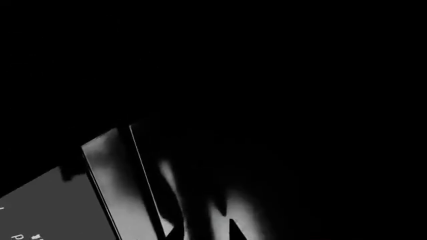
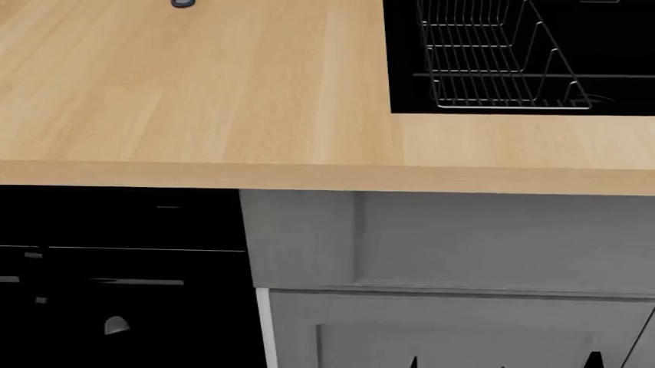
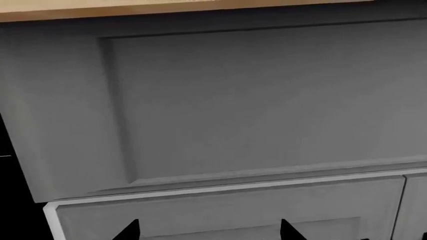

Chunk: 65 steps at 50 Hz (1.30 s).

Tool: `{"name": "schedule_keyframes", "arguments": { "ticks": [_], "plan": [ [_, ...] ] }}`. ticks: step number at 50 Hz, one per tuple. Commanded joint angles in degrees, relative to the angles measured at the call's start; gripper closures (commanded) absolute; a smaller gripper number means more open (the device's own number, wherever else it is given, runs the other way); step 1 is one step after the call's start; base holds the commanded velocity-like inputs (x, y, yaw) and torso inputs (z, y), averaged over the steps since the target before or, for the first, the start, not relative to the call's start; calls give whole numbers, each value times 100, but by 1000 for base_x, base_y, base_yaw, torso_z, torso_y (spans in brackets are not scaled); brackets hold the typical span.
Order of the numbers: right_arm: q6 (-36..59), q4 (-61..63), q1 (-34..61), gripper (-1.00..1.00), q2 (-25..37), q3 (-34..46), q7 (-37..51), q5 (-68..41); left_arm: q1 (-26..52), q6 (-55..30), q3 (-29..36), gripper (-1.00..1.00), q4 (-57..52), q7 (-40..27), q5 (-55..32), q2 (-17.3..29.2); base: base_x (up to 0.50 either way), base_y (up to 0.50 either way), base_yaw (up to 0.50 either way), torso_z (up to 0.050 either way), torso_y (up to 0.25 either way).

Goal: Open the dishwasher door

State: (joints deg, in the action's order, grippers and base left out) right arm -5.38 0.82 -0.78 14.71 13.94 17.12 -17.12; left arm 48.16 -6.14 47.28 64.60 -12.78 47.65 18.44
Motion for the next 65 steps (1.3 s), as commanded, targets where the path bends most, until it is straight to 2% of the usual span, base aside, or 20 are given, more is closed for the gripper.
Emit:
{"name": "schedule_keyframes", "arguments": {
  "ticks": [1,10,19,23,40,65],
  "plan": [
    [-19,-23,31,-100,8,34,6,4,455,230,567,100,553,744,-1122,-152,33,0,-16,-11,0],
    [28,67,20,-100,39,44,42,-26,155,-171,486,100,-419,1010,-1122,153,28,1,-14,-2,0],
    [-58,-6,2,-100,32,44,35,-60,-605,-879,356,100,-2346,1473,-1041,772,5,0,-5,-1,0],
    [-91,-34,-5,-100,23,57,37,-60,-849,-1103,331,100,-2885,1590,-989,951,0,0,0,0,0],
    [-142,-80,20,-100,25,113,33,-76,-1770,-1691,210,100,-4409,1699,-887,1466,0,0,-1,0,0],
    [-38,61,72,-100,64,202,88,-106,-3120,-2354,-7,100,-5968,1626,-936,2008,0,0,-2,0,0]
  ]
}}
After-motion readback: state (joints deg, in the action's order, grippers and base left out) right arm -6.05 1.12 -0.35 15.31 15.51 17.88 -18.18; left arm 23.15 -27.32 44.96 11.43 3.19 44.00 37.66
